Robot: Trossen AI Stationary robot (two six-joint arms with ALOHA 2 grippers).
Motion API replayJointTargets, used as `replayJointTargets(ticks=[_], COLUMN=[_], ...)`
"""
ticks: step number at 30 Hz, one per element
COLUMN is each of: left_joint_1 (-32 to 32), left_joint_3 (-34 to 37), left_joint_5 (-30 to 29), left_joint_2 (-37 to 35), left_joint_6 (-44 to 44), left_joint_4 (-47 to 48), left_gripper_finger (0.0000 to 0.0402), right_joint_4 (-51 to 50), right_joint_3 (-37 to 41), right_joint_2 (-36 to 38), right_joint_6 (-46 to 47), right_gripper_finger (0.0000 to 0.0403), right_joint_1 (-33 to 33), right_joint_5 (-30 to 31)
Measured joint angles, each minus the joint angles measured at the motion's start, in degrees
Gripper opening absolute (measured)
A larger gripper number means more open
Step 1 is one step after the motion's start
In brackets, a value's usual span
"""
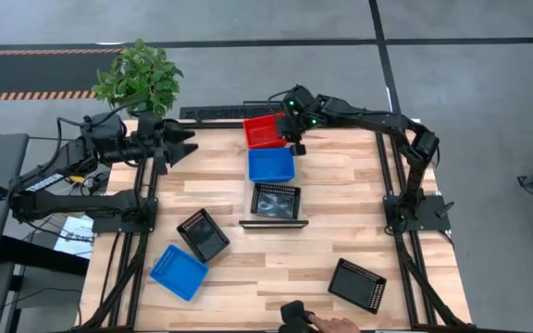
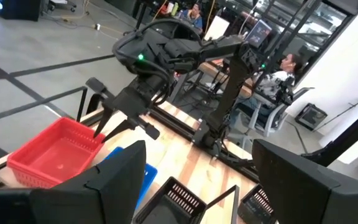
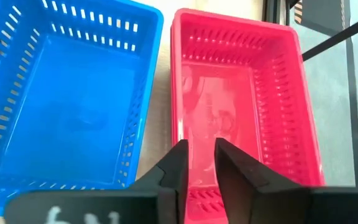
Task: Stack baskets on shelf by color
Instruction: Stack the blue bin on the blue bin on the shelf
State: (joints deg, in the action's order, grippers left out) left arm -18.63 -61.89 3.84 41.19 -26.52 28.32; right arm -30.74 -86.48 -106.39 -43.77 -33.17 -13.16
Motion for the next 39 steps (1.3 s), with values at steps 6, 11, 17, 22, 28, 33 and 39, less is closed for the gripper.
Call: replayJointTargets(ticks=[6,11,17,22,28,33,39], left_joint_1=[0.00,0.01,3.50,12.13,28.77,44.52,61.65], left_joint_3=[0.00,0.04,7.04,18.17,24.03,23.40,23.34], left_joint_5=[0.04,0.05,2.83,10.71,6.24,-2.10,-10.32], left_joint_2=[0.07,1.58,4.95,4.38,0.87,1.05,5.85], left_joint_6=[0.70,1.91,-0.36,-5.97,-18.55,-29.96,-32.49], left_joint_4=[4.57,18.41,28.88,28.50,28.41,25.16,22.50], left_gripper_finger=[0.0281,0.0279,0.0270,0.0266,0.0264,0.0264,0.0264], right_joint_4=[-3.00,-14.37,-30.21,-39.10,-41.78,-42.19,-42.52], right_joint_3=[-3.81,-13.09,-24.18,-28.36,-29.33,-29.33,-29.33], right_joint_2=[0.81,1.84,2.39,2.34,2.28,2.25,2.25], right_joint_6=[5.04,12.47,21.17,23.79,25.96,27.58,29.41], right_gripper_finger=[0.0160,0.0200,0.0207,0.0197,0.0188,0.0186,0.0186], right_joint_1=[0.28,2.09,6.66,12.51,18.58,21.63,23.82], right_joint_5=[0.05,0.08,0.01,-0.14,-0.21,-0.21,-0.22])
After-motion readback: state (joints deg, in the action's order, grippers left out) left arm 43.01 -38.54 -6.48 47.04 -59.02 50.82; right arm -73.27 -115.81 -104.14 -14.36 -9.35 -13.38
